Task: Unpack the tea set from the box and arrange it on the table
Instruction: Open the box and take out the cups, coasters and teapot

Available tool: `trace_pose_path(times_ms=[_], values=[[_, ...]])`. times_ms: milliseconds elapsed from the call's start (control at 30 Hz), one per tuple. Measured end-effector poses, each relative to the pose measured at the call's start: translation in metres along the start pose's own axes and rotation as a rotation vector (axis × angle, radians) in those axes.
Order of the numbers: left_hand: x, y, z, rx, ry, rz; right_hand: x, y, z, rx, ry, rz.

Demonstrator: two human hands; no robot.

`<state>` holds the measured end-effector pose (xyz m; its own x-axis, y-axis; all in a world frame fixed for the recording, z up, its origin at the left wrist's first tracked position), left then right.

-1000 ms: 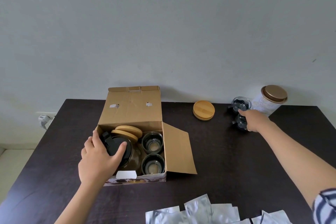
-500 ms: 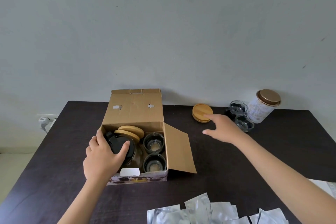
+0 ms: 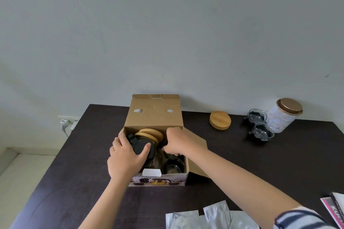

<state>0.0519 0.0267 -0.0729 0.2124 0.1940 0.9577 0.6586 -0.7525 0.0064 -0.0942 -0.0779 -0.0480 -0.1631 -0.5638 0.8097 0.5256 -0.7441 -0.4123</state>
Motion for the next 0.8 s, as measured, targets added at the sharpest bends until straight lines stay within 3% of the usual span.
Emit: trace_pose_path(times_ms=[233, 800], values=[[0.000, 0.001, 0.001, -0.002, -0.013, -0.007, -0.024, 0.023, 0.001, -0.021, -0.157, -0.033], [-0.002, 0.002, 0.003, -0.005, -0.035, -0.021, 0.022, -0.007, 0.020, 0.097, -0.117, -0.188]])
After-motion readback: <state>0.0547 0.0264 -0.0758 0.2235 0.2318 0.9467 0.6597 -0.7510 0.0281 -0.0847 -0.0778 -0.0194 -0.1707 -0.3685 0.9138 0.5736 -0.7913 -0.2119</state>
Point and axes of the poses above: each hand's wrist, its own y-axis towards the middle knuckle, its own x-axis out of the back of the hand, z = x × y, the point moved 7 cm from there along y, towards the middle knuckle, and after that the axes turned 6 degrees about y, right-handed, at the moved point
